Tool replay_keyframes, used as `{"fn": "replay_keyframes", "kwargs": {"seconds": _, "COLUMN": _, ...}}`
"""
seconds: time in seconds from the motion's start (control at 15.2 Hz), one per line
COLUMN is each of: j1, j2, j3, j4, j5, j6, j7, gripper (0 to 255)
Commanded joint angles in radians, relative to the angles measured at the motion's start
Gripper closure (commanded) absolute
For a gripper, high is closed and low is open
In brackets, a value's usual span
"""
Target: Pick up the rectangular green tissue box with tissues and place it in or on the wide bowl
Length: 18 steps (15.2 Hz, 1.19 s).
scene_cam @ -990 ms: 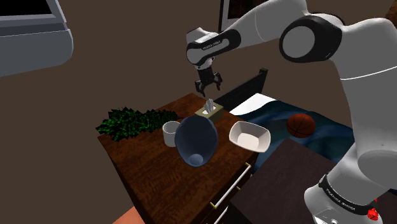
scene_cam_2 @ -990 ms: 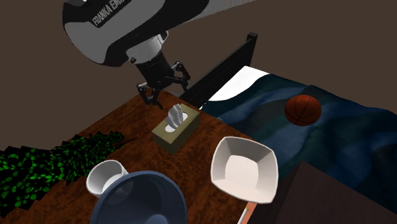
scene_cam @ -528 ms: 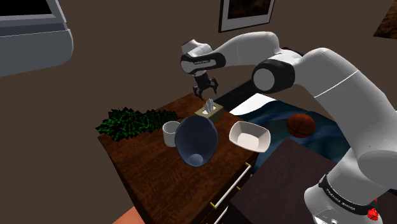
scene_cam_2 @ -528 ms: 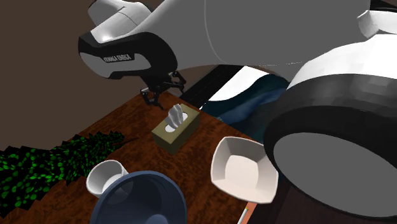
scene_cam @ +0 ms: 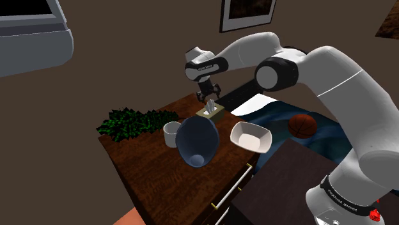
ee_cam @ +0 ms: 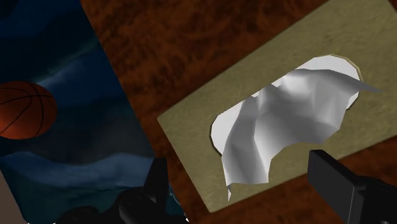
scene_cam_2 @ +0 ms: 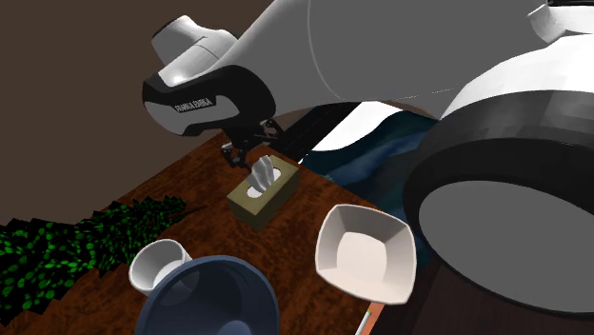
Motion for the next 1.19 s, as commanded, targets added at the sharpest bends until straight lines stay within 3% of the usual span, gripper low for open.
{"fn": "replay_keyframes", "kwargs": {"seconds": 0.0, "j1": -0.001, "j2": 0.004, "j3": 0.0, "j4": 0.002, "j5": 0.0, "j6": 0.003, "j7": -0.001, "gripper": 0}}
{"fn": "replay_keyframes", "kwargs": {"seconds": 0.33, "j1": -0.001, "j2": 0.004, "j3": 0.0, "j4": 0.002, "j5": 0.0, "j6": 0.002, "j7": -0.001, "gripper": 0}}
{"fn": "replay_keyframes", "kwargs": {"seconds": 0.4, "j1": -0.001, "j2": 0.004, "j3": 0.0, "j4": 0.002, "j5": 0.0, "j6": 0.002, "j7": -0.001, "gripper": 255}}
{"fn": "replay_keyframes", "kwargs": {"seconds": 1.12, "j1": -0.001, "j2": -0.011, "j3": 0.0, "j4": 0.003, "j5": 0.0, "j6": -0.013, "j7": -0.004, "gripper": 255}}
